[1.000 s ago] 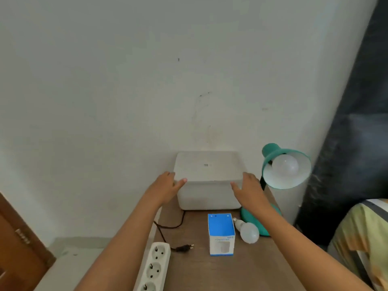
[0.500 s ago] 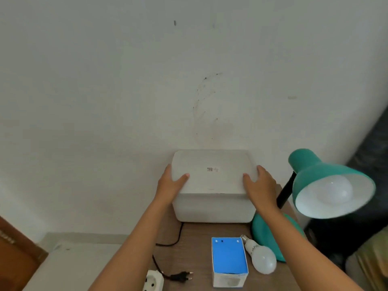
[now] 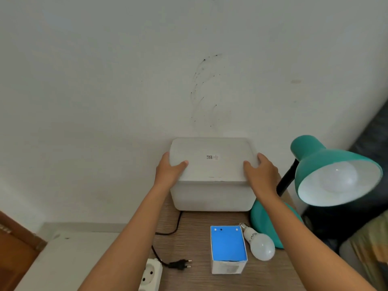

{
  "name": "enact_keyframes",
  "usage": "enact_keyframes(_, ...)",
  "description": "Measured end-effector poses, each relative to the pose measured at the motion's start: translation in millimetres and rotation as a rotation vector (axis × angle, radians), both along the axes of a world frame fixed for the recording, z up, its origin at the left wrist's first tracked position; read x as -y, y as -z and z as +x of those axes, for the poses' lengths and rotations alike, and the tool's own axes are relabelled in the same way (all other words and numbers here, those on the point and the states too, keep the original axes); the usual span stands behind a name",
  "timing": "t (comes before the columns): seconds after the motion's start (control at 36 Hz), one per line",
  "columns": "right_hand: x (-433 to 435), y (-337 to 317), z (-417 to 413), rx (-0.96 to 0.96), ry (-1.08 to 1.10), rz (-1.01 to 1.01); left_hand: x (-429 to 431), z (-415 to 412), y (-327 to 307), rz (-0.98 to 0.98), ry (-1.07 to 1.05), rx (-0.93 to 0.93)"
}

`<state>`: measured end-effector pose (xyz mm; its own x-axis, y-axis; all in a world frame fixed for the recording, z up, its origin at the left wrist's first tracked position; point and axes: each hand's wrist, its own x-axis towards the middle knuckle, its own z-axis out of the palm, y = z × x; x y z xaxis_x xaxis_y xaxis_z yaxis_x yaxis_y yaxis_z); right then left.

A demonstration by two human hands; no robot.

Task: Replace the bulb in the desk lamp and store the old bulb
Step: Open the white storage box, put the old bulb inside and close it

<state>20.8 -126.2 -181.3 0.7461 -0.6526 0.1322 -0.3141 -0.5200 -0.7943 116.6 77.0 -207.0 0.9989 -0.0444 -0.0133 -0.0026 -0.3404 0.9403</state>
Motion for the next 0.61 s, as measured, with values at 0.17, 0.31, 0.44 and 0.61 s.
enact_keyframes(0.17, 1.8, 2.4, -0.9, 0.011, -0.026, 0.024, -2.2, -0.3, 5.0, -0.016, -0.003, 0.004)
enact_keyframes(0.31, 6.3, 11.6, -6.9, 0.090, -0.053, 0.218, -10.0, -8.3, 12.1, -0.083, 0.037, 0.034)
enact_keyframes(0.44, 3.4, 26.7, -22.2, 0.194, -0.081, 0.267, -15.7, -36.7, 18.9, -0.238, 0.091, 0.068)
enact_keyframes(0.61, 4.6, 45.9, -41.4, 0.254, -0.267, 0.392, -24.7, -53.8, 35.3, -0.250, 0.134, 0.083)
